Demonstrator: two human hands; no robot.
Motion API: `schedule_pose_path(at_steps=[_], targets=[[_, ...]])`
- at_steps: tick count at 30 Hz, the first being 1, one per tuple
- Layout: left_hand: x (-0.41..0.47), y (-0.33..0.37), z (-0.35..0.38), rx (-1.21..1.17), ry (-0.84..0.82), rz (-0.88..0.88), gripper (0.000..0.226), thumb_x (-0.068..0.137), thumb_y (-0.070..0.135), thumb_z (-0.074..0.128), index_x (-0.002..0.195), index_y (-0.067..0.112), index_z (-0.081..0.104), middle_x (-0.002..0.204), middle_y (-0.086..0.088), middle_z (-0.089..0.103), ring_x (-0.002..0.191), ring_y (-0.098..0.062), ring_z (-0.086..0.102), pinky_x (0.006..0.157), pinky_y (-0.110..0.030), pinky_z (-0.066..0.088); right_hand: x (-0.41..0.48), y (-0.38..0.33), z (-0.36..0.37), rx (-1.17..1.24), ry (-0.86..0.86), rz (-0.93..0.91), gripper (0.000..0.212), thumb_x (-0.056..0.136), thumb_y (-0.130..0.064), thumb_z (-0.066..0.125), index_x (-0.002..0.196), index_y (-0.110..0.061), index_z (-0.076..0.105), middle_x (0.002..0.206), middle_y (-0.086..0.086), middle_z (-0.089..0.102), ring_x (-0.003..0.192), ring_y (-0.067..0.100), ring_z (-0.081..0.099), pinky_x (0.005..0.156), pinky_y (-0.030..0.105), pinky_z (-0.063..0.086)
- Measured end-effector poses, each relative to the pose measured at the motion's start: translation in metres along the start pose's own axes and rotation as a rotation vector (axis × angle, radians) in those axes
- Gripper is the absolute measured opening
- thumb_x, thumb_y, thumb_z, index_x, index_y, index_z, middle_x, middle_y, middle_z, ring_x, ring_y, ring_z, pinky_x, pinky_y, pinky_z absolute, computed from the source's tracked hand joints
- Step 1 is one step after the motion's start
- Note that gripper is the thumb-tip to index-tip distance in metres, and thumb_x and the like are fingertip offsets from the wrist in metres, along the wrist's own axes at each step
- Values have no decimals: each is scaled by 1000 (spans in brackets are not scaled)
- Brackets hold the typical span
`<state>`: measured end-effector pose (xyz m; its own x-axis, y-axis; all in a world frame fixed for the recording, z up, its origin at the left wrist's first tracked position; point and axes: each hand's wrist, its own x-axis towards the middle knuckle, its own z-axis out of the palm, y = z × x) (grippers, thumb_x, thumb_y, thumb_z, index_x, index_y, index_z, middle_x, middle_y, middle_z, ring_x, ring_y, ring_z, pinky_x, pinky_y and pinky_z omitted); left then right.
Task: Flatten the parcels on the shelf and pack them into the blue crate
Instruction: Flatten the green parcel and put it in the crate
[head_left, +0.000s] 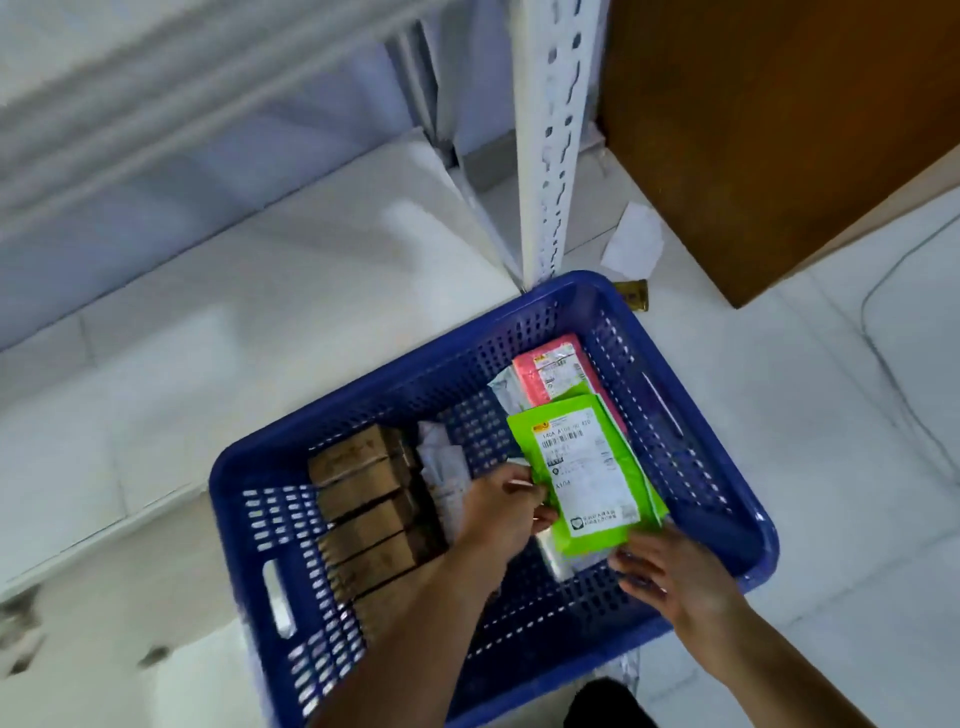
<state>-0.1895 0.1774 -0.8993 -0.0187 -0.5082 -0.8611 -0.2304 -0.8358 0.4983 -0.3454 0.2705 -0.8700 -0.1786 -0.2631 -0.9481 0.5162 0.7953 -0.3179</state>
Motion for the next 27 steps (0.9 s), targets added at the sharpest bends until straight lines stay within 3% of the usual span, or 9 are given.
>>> schedule_pose_path(at_steps=[8,14,17,19,21,27], targets=[[116,-29,34,37,-3,-17,17,93,-7,57,87,8,61,69,-9,67,52,-16,66,59,-28,58,143,1,-5,-281,23,-28,18,102,-14,48,89,-9,60,73,7,70,61,20,57,57,26,41],[182,3,38,35,75,0,17,95,-7,53,99,8,61,64,-11,66,50,-17,64,56,-30,57,207,-30,23,-344,6,-109,27,103,-15,44,80,-14,59,64,1,69,58,16,57,56,24,42],[198,21,35,132,65,11,27,94,-2,57,118,10,63,74,-9,68,56,-17,64,61,-30,52,220,-43,30,-272,10,-136,26,102,-16,46,80,-14,59,68,2,67,59,16,55,57,25,41],[199,25,28,309,33,-2,49,92,6,64,139,18,54,94,-12,69,71,-18,63,69,-30,53,221,-50,31,-239,36,-83,24,102,-16,46,80,-13,55,74,5,62,60,16,52,58,26,40],[196,24,24,483,0,8,61,91,12,68,147,22,46,104,-10,67,76,-17,62,67,-24,51,214,-53,31,-273,54,-47,25,101,-15,47,77,-12,54,73,5,59,59,16,51,58,26,40],[160,29,9,432,-36,100,47,93,6,61,138,18,58,72,-4,64,73,-24,57,64,-31,42,167,-71,36,-354,31,-69,23,101,-18,50,82,-9,60,75,7,62,60,18,55,58,29,46]])
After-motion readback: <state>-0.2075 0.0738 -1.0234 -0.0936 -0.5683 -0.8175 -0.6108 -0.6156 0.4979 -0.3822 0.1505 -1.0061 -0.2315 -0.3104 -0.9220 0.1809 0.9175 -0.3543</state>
